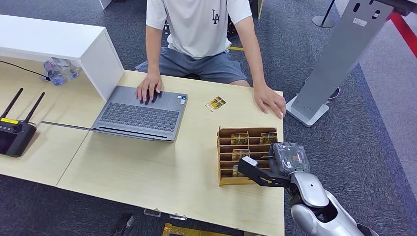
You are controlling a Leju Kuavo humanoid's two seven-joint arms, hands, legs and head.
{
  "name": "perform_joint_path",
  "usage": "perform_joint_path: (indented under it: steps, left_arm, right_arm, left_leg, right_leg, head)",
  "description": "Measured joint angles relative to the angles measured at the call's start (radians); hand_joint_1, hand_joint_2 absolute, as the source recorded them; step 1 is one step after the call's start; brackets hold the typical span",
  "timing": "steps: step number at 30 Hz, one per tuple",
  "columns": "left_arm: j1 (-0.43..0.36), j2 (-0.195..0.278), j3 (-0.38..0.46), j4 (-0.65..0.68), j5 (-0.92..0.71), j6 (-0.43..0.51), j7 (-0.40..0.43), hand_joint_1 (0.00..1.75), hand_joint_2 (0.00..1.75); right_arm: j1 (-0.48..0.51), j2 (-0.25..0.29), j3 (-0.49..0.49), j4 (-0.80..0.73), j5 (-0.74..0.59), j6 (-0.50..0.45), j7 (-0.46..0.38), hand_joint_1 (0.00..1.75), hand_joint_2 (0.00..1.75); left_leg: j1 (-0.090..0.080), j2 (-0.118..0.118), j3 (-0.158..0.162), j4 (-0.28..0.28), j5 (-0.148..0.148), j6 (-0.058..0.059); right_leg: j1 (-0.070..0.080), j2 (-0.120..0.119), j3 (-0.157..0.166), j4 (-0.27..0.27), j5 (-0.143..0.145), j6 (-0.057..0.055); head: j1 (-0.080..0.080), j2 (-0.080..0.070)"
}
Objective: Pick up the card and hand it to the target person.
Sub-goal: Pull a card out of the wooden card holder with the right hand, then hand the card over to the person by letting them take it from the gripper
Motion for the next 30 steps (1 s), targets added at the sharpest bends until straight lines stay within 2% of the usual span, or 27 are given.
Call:
perform_joint_path:
  steps: [8, 20, 25, 30]
  left_arm:
    - [0.0, 0.003, 0.0, 0.0, 0.012, 0.003, 0.0, 0.0, 0.0]
    - [0.002, 0.008, 0.0, 0.0, 0.025, 0.002, 0.0, 0.0, 0.0]
    - [0.001, 0.008, 0.0, 0.0, 0.024, -0.004, 0.0, 0.0, 0.0]
    - [0.001, 0.008, 0.0, 0.0, 0.019, -0.007, -0.002, 0.0, 0.0]
  right_arm:
    - [-0.003, -0.019, -0.006, -0.078, 0.027, 0.0, 0.039, 1.71, 1.75]
    - [-0.045, -0.081, -0.052, -0.357, 0.091, 0.029, 0.072, 1.71, 1.75]
    - [-0.053, -0.086, -0.065, -0.441, 0.109, 0.008, 0.025, 1.71, 1.75]
    - [-0.051, -0.08, -0.065, -0.451, 0.176, -0.11, -0.069, 1.71, 1.75]
  left_leg:
    - [0.0, 0.0, 0.0, 0.0, 0.0, 0.0]
    - [0.0, 0.0, 0.0, 0.0, 0.0, 0.0]
    - [0.0, 0.0, 0.0, 0.0, 0.0, 0.0]
    - [0.0, 0.0, 0.0, 0.0, 0.0, 0.0]
  right_leg:
    - [0.0, 0.0, 0.0, 0.0, 0.0, 0.0]
    - [0.0, 0.0, 0.0, 0.0, 0.0, 0.0]
    - [0.0, 0.0, 0.0, 0.0, 0.0, 0.0]
    - [0.0, 0.0, 0.0, 0.0, 0.0, 0.0]
  head:
    - [0.0, 0.0]
    - [0.0, 0.0]
    - [0.0, 0.0]
    - [0.0, 0.0]
